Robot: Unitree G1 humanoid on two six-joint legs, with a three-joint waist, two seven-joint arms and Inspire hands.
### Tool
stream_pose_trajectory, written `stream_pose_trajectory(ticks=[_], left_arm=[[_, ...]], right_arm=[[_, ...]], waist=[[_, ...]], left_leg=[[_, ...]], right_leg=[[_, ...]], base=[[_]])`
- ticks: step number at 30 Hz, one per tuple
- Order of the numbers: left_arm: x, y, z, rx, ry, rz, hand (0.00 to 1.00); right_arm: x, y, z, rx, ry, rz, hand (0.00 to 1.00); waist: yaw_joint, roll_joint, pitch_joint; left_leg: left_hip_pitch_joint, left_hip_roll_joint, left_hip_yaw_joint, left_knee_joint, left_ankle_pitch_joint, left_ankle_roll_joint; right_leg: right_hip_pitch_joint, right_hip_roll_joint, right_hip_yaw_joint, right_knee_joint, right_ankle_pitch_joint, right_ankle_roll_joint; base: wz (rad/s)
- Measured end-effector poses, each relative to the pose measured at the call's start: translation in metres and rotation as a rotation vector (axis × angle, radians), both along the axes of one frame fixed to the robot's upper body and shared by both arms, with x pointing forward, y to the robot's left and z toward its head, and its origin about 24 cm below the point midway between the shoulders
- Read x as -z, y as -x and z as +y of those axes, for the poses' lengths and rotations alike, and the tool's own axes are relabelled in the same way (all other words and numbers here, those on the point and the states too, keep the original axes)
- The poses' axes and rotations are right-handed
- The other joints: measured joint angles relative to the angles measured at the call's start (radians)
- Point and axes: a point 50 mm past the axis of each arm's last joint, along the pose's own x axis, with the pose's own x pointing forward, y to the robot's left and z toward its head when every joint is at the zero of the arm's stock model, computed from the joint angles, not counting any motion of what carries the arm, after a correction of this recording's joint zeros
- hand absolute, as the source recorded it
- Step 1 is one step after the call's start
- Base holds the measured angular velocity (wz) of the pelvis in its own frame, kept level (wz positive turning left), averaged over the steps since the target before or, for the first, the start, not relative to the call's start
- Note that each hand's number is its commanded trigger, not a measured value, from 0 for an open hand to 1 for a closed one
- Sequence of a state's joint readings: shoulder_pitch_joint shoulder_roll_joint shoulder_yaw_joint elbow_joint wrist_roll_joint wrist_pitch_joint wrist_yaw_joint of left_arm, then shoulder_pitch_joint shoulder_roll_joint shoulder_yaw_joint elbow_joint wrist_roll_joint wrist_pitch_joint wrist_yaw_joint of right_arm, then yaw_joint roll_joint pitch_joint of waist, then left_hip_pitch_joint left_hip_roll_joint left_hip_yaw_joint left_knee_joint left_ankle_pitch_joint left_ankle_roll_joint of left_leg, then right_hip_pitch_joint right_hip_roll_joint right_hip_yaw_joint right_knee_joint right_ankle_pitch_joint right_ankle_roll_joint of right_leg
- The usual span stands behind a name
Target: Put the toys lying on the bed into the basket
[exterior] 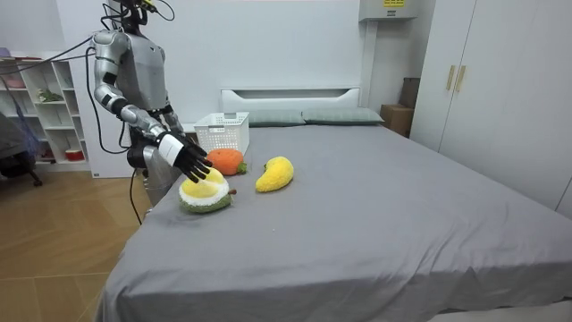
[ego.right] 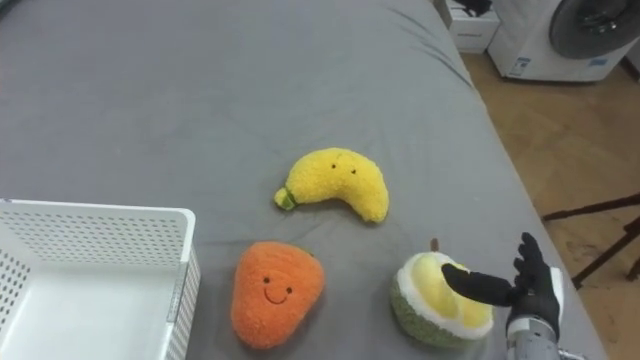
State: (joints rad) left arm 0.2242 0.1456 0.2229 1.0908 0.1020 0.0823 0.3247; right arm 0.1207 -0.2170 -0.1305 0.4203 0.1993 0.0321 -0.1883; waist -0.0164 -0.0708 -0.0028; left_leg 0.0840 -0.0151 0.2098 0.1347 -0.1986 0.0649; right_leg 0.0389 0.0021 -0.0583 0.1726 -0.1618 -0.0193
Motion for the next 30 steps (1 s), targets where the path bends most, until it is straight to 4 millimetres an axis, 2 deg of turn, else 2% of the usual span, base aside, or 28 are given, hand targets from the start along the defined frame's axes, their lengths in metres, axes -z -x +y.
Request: stream_pose_trajectory(ticks=[5, 9, 14, 16, 18, 27, 30], left_arm=[[-0.001, 0.001, -0.001, 0.019, -0.023, -0.003, 0.00], [-0.002, -0.001, -0.003, 0.025, -0.033, -0.009, 0.00], [-0.002, -0.003, -0.003, 0.026, -0.034, -0.016, 0.00], [-0.002, -0.003, -0.004, 0.027, -0.034, -0.017, 0.00], [-0.003, -0.005, -0.003, 0.030, -0.037, -0.025, 0.00], [-0.004, -0.004, -0.002, 0.038, -0.040, -0.025, 0.00], [-0.004, -0.004, -0.003, 0.038, -0.040, -0.025, 0.00]], right_arm=[[0.003, -0.002, 0.011, -0.066, -0.011, 0.017, 0.00], [0.004, -0.003, 0.015, -0.093, -0.020, 0.027, 0.00], [0.008, -0.004, 0.025, -0.178, -0.009, 0.050, 0.00], [0.012, -0.002, 0.031, -0.236, 0.014, 0.081, 0.00], [0.017, 0.002, 0.031, -0.266, 0.039, 0.124, 0.00], [0.040, 0.022, 0.023, -0.351, 0.197, 0.319, 0.00], [0.047, 0.030, 0.020, -0.351, 0.230, 0.367, 0.00]], waist=[[0.007, 0.005, 0.0040], [0.027, 0.009, 0.0059], [0.027, 0.009, 0.0058], [0.026, 0.009, 0.0060], [0.029, 0.005, 0.0026], [0.038, 0.002, -0.0037], [0.047, 0.003, -0.0033]], left_leg=[[0.010, 0.000, 0.000, 0.000, 0.000, 0.000], [0.012, 0.000, -0.001, 0.000, 0.000, -0.001], [0.013, 0.000, -0.009, 0.001, 0.000, -0.001], [0.013, -0.001, -0.017, 0.002, 0.000, -0.001], [0.012, -0.001, -0.024, 0.003, 0.000, -0.001], [0.009, -0.002, -0.036, 0.010, 0.000, -0.001], [0.016, -0.002, -0.036, 0.011, 0.000, 0.000]], right_leg=[[0.011, 0.000, -0.001, -0.001, 0.000, 0.000], [0.015, 0.000, 0.000, -0.001, 0.000, 0.000], [0.022, 0.001, -0.003, -0.004, 0.000, 0.000], [0.026, 0.000, -0.017, -0.005, 0.001, 0.000], [0.025, -0.001, -0.027, -0.005, 0.001, 0.000], [0.032, -0.005, -0.049, -0.005, 0.001, -0.001], [0.045, -0.006, -0.054, -0.006, 0.001, -0.001]], base=[[0.00], [0.00], [0.05], [0.10], [0.11], [0.04], [0.02]])
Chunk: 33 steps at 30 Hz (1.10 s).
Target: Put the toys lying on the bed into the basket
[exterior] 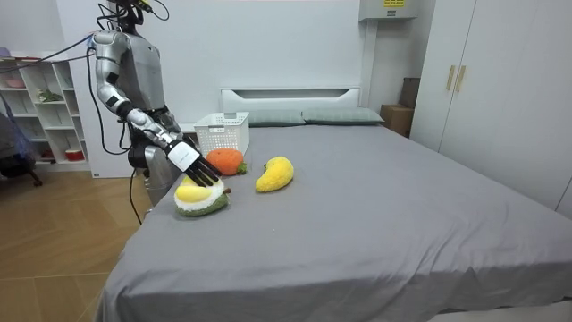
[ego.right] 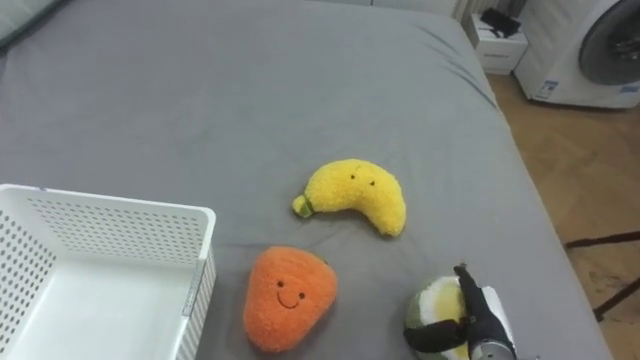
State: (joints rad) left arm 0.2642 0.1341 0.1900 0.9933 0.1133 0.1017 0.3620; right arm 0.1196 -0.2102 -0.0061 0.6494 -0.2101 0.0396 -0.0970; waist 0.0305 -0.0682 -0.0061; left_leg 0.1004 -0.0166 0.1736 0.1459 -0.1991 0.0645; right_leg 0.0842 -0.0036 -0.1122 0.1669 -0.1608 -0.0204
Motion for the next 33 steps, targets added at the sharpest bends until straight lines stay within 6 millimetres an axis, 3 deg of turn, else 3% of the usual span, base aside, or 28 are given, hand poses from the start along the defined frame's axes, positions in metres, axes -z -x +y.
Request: stream_pose_trajectory(ticks=[13, 15, 16, 33], left_arm=[[0.000, -0.002, 0.000, 0.021, -0.003, 0.003, 0.00], [0.000, -0.001, 0.000, 0.027, -0.002, 0.008, 0.00], [0.000, 0.000, 0.001, 0.031, -0.002, 0.013, 0.00], [-0.001, -0.001, 0.004, 0.060, -0.001, 0.022, 0.00]], right_arm=[[0.010, 0.008, -0.007, 0.040, 0.068, 0.039, 0.00], [0.011, 0.008, -0.010, 0.025, 0.098, 0.050, 0.63], [0.011, 0.007, -0.012, 0.024, 0.108, 0.057, 1.00], [0.019, 0.025, -0.030, 0.115, 0.145, 0.126, 1.00]], waist=[[0.003, 0.003, 0.0013], [0.004, 0.002, 0.0015], [0.004, 0.001, 0.0018], [0.011, -0.001, 0.0020]], left_leg=[[-0.003, -0.009, -0.043, 0.014, -0.004, 0.000], [-0.002, -0.010, -0.045, 0.014, -0.004, 0.001], [-0.002, -0.010, -0.046, 0.014, -0.004, 0.001], [-0.002, -0.012, -0.067, 0.020, -0.004, 0.001]], right_leg=[[0.027, -0.007, -0.040, -0.017, -0.001, 0.001], [0.028, -0.008, -0.043, -0.016, -0.001, 0.002], [0.028, -0.008, -0.043, -0.017, -0.001, 0.002], [0.039, -0.009, -0.056, -0.018, -0.001, 0.002]], base=[[0.08], [0.05], [0.00], [0.03]])
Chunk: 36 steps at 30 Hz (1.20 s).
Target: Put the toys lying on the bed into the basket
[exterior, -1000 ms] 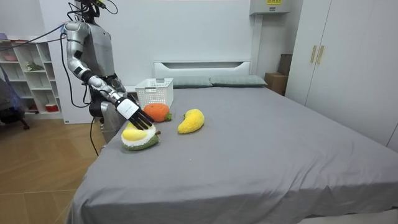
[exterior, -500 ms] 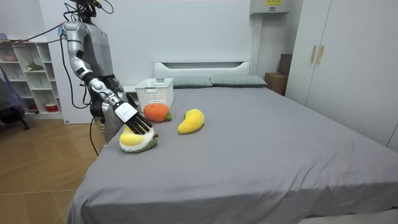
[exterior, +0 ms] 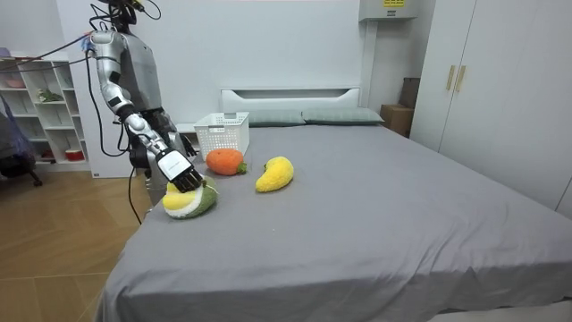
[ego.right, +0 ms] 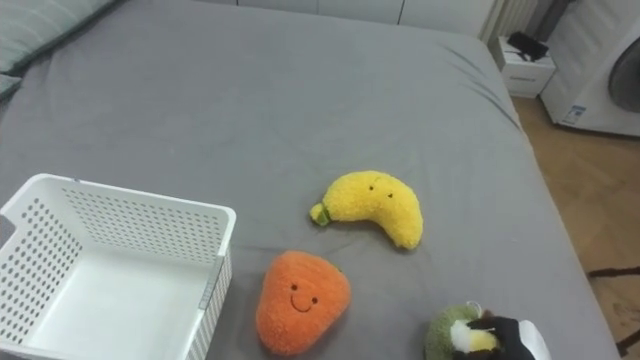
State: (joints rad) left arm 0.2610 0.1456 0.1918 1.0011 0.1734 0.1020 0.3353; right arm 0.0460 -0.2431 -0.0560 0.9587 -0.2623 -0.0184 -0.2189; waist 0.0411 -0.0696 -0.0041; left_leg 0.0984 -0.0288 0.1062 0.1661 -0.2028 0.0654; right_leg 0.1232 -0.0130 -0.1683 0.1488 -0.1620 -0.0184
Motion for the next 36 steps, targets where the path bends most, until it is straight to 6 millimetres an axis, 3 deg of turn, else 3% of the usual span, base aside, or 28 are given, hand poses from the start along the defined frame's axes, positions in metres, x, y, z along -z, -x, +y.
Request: stream_pose_trajectory(ticks=[17, 23, 28, 31, 36], left_arm=[[0.000, -0.011, -0.001, 0.010, 0.017, -0.026, 0.00], [0.000, -0.012, -0.001, 0.011, 0.022, -0.027, 0.00], [0.000, -0.014, -0.001, 0.012, 0.029, -0.034, 0.00], [0.000, -0.017, -0.001, 0.003, 0.020, -0.056, 0.00], [0.000, -0.015, -0.002, -0.006, 0.022, -0.059, 0.00]], right_arm=[[0.003, 0.005, -0.001, 0.033, -0.017, 0.025, 1.00], [-0.006, -0.008, -0.002, 0.022, -0.020, -0.017, 1.00], [-0.047, -0.051, 0.010, -0.086, -0.039, -0.250, 1.00], [-0.079, -0.075, 0.021, -0.135, -0.067, -0.422, 1.00], [-0.123, -0.096, 0.034, -0.206, -0.065, -0.626, 1.00]], waist=[[0.018, -0.001, 0.0007], [0.015, -0.001, -0.0002], [0.006, 0.005, 0.0086], [0.005, 0.000, 0.0084], [-0.001, -0.006, 0.0077]], left_leg=[[-0.001, 0.000, 0.001, -0.001, 0.000, 0.000], [-0.018, 0.000, 0.005, 0.002, 0.000, 0.000], [-0.019, 0.001, 0.022, -0.001, 0.005, 0.001], [-0.017, 0.001, 0.022, -0.006, 0.005, 0.001], [-0.024, 0.002, 0.030, -0.014, 0.005, 0.001]], right_leg=[[-0.002, 0.000, 0.000, -0.001, 0.000, 0.000], [-0.019, 0.000, 0.001, 0.003, 0.000, 0.000], [-0.037, 0.000, 0.017, 0.009, 0.000, 0.000], [-0.037, 0.001, 0.023, 0.006, 0.000, 0.000], [-0.049, 0.002, 0.029, 0.006, 0.000, 0.000]], base=[[0.00], [-0.01], [-0.10], [0.00], [-0.04]])
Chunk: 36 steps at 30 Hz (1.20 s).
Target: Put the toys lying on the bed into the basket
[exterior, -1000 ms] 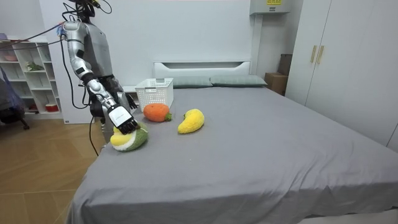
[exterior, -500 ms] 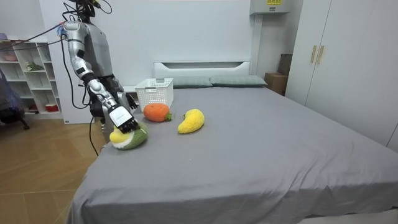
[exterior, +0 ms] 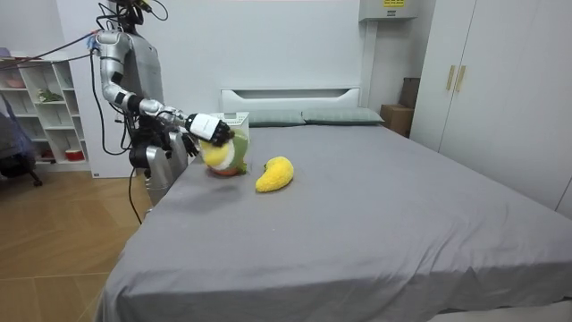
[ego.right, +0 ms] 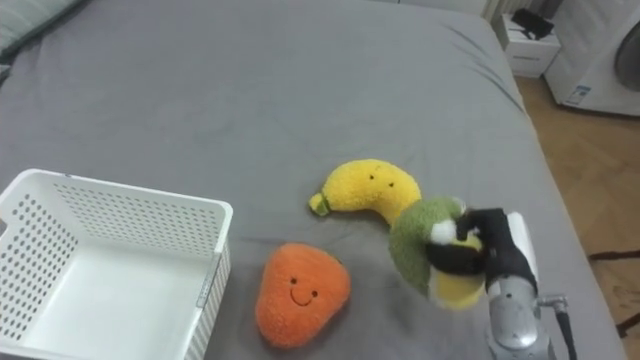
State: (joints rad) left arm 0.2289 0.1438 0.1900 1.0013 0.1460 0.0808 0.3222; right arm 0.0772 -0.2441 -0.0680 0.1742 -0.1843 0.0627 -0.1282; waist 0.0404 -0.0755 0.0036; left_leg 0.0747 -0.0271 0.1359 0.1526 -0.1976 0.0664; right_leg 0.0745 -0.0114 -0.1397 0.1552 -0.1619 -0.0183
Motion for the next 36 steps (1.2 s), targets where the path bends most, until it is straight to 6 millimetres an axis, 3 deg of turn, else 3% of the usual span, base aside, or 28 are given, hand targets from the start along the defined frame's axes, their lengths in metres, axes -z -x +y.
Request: stream_pose_trajectory(ticks=[3, 8, 14, 22, 30, 34, 36], left_arm=[[0.000, 0.001, 0.000, -0.001, 0.000, 0.001, 0.00], [0.000, 0.000, -0.001, 0.000, 0.001, 0.001, 0.00], [0.001, 0.000, -0.002, 0.003, 0.004, 0.001, 0.00], [0.003, 0.002, -0.005, 0.018, 0.009, 0.021, 0.00], [0.004, -0.009, -0.010, 0.049, 0.014, 0.018, 0.00], [0.005, -0.015, -0.011, 0.059, 0.019, 0.014, 0.00], [0.005, -0.018, -0.013, 0.076, 0.021, 0.012, 0.00]], right_arm=[[-0.017, -0.007, 0.005, -0.023, -0.002, -0.075, 1.00], [-0.034, -0.013, 0.013, -0.070, -0.003, -0.139, 1.00], [-0.052, -0.019, 0.024, -0.150, -0.013, -0.190, 1.00], [-0.082, -0.039, 0.054, -0.286, 0.012, -0.289, 1.00], [-0.089, -0.043, 0.084, -0.428, 0.002, -0.297, 1.00], [-0.094, -0.047, 0.102, -0.508, 0.007, -0.309, 1.00], [-0.094, -0.047, 0.109, -0.542, 0.009, -0.299, 1.00]], waist=[[-0.003, -0.006, -0.0057], [0.001, -0.005, -0.0049], [0.032, 0.000, -0.0026], [0.053, -0.005, -0.0054], [0.106, -0.009, -0.0069], [0.122, -0.019, 0.0001], [0.130, -0.024, -0.0007]], left_leg=[[-0.009, 0.000, 0.001, 0.000, 0.000, 0.000], [-0.010, 0.000, 0.001, -0.002, 0.000, 0.000], [-0.010, 0.000, 0.002, -0.002, 0.000, 0.000], [-0.016, -0.001, -0.008, -0.002, 0.000, 0.001], [-0.032, -0.002, -0.014, 0.001, 0.003, 0.003], [-0.040, -0.003, -0.029, 0.007, 0.003, 0.003], [-0.045, -0.003, -0.032, 0.008, 0.003, 0.003]], right_leg=[[-0.005, 0.000, 0.001, 0.000, 0.000, 0.000], [-0.006, 0.000, 0.001, 0.000, 0.000, 0.000], [-0.007, 0.000, 0.002, 0.000, 0.000, 0.000], [-0.007, -0.001, -0.016, -0.001, 0.000, 0.000], [-0.018, -0.004, -0.027, -0.001, 0.000, 0.000], [-0.019, -0.004, -0.036, -0.002, 0.000, 0.000], [-0.023, -0.004, -0.039, -0.003, 0.000, 0.000]], base=[[0.00], [0.00], [0.00], [0.04], [0.03], [0.08], [0.03]])
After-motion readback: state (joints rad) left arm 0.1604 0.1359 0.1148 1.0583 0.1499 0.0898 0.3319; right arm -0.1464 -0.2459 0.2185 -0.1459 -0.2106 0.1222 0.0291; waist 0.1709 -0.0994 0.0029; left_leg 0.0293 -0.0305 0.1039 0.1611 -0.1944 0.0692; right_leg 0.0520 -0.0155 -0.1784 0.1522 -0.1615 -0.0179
